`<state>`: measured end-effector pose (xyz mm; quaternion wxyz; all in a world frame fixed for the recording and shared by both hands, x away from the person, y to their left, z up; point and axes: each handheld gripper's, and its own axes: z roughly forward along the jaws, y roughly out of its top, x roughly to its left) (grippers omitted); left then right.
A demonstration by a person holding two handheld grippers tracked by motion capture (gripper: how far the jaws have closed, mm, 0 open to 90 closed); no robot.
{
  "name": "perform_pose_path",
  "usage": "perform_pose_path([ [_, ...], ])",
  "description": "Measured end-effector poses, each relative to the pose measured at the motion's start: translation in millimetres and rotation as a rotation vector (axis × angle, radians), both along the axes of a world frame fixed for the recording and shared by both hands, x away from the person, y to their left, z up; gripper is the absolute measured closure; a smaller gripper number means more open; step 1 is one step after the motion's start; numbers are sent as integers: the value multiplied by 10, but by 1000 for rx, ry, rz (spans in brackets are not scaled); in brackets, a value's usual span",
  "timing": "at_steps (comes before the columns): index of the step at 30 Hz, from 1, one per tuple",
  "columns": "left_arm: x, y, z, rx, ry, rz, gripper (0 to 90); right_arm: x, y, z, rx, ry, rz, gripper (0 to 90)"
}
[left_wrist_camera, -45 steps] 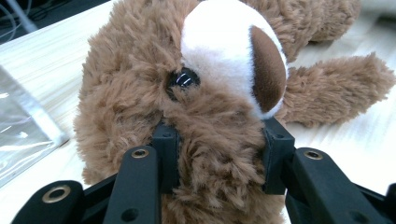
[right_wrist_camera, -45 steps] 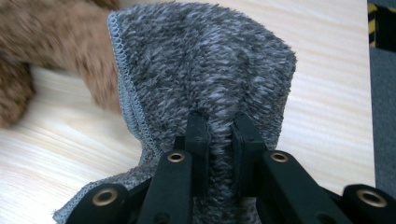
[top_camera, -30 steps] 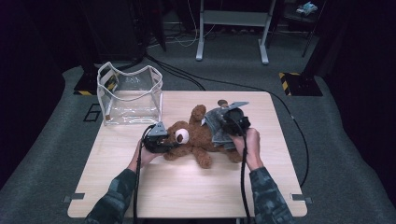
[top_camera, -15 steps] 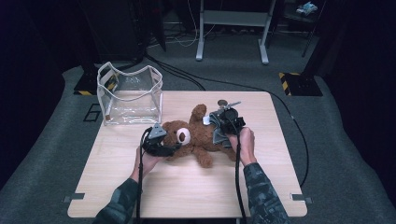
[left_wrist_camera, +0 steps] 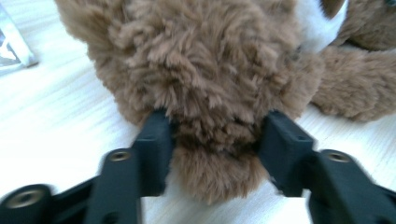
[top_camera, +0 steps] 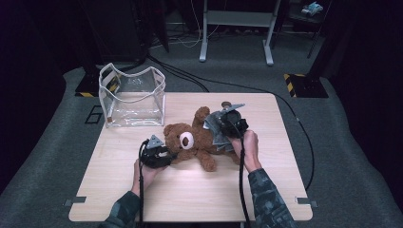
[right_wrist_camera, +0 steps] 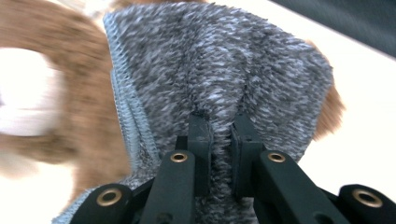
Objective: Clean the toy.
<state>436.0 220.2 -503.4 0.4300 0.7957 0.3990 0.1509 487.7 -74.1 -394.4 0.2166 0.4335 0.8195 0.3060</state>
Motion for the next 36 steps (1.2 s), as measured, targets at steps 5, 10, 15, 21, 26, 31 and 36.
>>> perform_pose_path([
  [5,50,5,11,34,-7,-7,758,-46,374,83,-20,-32,168,815],
  [10,94,27,11,27,-12,-14,861,128,630,-21,-102,-4,159,816],
  [15,128,32,23,8,-10,-6,876,308,583,-138,-119,37,101,821],
  [21,147,35,-43,-15,100,9,509,335,566,-199,-102,61,78,823],
  [26,151,3,-115,31,107,-5,679,314,553,-160,-88,51,96,819],
  [31,150,-2,-139,39,90,-12,801,232,614,-5,-53,26,140,816],
  [36,155,-26,-170,33,85,-6,813,210,879,62,-9,22,216,815],
])
